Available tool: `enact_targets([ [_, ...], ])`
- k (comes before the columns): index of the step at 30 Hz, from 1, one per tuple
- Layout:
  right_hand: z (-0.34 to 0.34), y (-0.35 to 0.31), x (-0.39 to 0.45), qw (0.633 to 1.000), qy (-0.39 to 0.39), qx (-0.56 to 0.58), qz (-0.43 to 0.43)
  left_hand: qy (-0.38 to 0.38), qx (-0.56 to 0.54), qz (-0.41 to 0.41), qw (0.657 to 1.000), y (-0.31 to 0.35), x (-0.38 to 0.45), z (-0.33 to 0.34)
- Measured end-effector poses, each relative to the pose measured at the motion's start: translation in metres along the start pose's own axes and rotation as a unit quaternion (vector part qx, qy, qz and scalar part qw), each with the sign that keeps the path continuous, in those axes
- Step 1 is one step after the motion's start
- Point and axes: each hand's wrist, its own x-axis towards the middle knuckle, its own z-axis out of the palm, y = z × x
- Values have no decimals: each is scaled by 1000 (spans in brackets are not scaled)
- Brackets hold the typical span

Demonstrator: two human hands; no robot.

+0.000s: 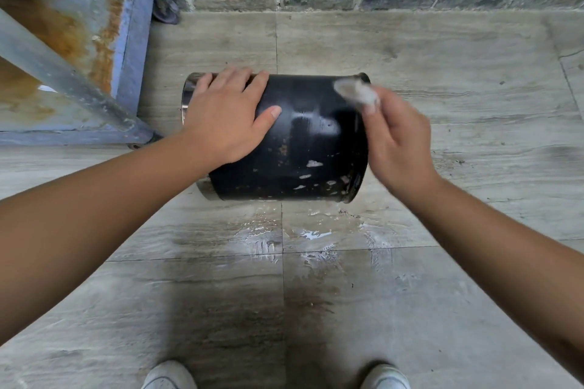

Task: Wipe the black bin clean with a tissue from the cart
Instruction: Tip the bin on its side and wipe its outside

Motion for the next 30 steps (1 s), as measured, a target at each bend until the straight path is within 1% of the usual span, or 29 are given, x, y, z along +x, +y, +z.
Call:
enact_targets([
  [1, 2, 0, 15, 1000, 18, -9, 16, 6, 2, 1, 1000, 1, -1, 2],
  [2, 5, 1, 28, 999, 7, -28, 19, 15, 6, 3, 1000, 1, -1, 4],
  [3, 11, 4, 38, 998, -28, -63, 4, 24, 9, 6, 1000, 0, -1, 5],
  [4, 19, 8, 44, 989, -78, -121, -27, 31, 11, 8, 999, -1, 0, 7],
  [6, 35, 17, 44, 946, -171, -250, -115, 42, 5, 6, 999, -2, 4, 8],
  [7, 39, 21, 42, 925, -187, -291, -156, 46, 0, 2, 999, -3, 6, 9],
  [8, 41, 24, 39, 916, -188, -306, -179, 51, -3, -1, 999, -4, 9, 10],
  [11, 43, 38, 29, 908, -170, -312, -224, 44, 13, -11, 999, -5, 20, 13],
  [14, 49, 49, 7, 901, -180, -296, -262, -11, -6, -43, 999, -6, 37, 20],
  [16, 54, 54, -12, 894, -219, -269, -282, -36, -35, -63, 997, -9, 45, 25],
  [18, 59, 60, -33, 876, -274, -256, -305, -35, -38, -74, 996, -15, 46, 30],
  [20, 62, 67, -50, 864, -301, -248, -317, -35, -42, -81, 995, -20, 49, 34],
  [23, 65, 73, -58, 867, -294, -236, -327, -30, -60, -88, 994, -24, 56, 35],
  [26, 65, 73, -53, 872, -293, -224, -323, 0, -58, -83, 995, -22, 54, 35],
  [29, 61, 64, -51, 874, -320, -191, -312, -20, -37, -70, 997, -18, 43, 44],
  [30, 58, 61, -50, 880, -331, -169, -294, -26, -39, -67, 997, -19, 41, 48],
])
